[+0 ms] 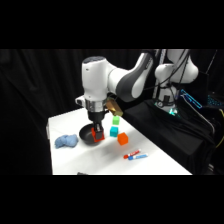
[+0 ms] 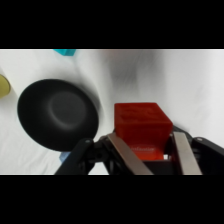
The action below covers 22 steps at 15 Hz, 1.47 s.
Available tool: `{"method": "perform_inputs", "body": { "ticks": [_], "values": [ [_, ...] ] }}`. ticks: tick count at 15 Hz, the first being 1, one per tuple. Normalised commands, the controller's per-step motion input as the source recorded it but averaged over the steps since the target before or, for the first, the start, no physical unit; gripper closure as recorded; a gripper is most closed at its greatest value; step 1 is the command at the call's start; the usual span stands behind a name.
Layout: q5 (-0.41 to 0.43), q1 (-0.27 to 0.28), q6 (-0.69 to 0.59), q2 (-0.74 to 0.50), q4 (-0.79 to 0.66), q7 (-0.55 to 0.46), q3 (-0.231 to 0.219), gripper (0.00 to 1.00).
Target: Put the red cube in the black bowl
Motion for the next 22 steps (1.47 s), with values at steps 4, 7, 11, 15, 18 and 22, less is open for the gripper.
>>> {"method": "perform_inputs", "body": {
  "ticks": [4,7,11,15,18,22],
  "values": [
    [-0.013,-0.244,-0.08,-0.11,0.04,-0.10,0.014,0.74],
    [0.012,-0.183,-0.07,-0.10,0.04,-0.11,-0.012,0.74],
    [0.022,-0.130,0.01,0.00,0.06,-0.08,-0.030,0.74],
    [0.126,-0.112,0.22,0.16,0.08,-0.12,0.000,0.74],
    [0.170,-0.057,0.28,0.22,0.07,-0.12,0.024,0.74],
    [0.174,-0.016,0.21,0.17,0.07,-0.13,0.040,0.74]
  ]
}}
